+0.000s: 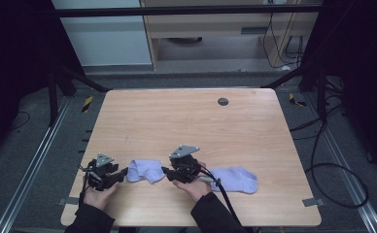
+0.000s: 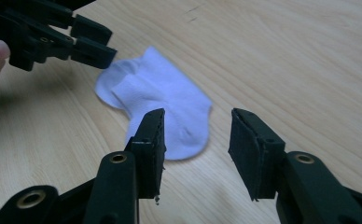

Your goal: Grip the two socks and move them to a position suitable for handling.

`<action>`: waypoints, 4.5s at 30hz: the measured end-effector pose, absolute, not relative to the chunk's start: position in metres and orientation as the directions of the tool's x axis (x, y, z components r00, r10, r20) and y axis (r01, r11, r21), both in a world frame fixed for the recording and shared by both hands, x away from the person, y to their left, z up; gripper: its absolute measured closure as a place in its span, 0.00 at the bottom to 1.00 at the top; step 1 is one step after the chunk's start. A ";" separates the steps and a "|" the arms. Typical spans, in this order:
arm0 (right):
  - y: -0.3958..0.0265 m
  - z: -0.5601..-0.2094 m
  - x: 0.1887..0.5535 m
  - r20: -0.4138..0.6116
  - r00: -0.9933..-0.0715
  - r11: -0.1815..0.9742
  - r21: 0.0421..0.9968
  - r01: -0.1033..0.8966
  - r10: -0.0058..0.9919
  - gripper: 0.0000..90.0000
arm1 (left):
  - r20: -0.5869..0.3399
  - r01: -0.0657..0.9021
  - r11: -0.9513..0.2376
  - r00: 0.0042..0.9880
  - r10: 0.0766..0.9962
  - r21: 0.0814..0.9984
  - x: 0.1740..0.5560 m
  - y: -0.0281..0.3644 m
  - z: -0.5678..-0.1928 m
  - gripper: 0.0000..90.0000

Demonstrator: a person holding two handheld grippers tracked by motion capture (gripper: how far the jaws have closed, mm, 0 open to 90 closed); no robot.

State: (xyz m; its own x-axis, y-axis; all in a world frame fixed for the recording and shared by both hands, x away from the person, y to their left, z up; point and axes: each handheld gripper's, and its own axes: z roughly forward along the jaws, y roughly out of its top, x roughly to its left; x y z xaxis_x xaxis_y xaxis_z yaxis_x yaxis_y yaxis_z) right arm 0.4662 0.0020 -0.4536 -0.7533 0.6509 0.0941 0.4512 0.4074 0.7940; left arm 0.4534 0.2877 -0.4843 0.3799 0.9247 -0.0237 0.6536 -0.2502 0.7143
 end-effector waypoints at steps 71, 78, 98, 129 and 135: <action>0.030 -0.473 0.534 0.051 -0.598 0.339 0.784 0.519 0.800 0.75 | -0.065 0.682 -0.257 0.408 0.911 0.684 0.445 0.278 -0.481 0.77; 0.034 -0.494 0.543 0.052 -0.590 0.362 0.746 0.559 0.805 0.76 | -0.071 0.711 -0.270 0.410 0.909 0.649 0.449 0.274 -0.487 0.82; 0.025 -0.482 0.523 0.122 -0.607 0.314 0.766 0.560 0.785 0.97 | -0.067 0.697 -0.243 0.387 0.920 0.675 0.460 0.284 -0.476 0.97; -0.029 -0.461 0.471 0.201 -0.587 0.239 0.775 0.585 0.784 0.62 | -0.067 0.626 -0.182 0.353 0.933 0.759 0.473 0.290 -0.455 0.69; -0.067 -0.448 0.470 0.192 -0.561 0.219 0.783 0.582 0.805 0.58 | -0.086 0.619 -0.214 0.417 0.905 0.756 0.465 0.272 -0.448 0.67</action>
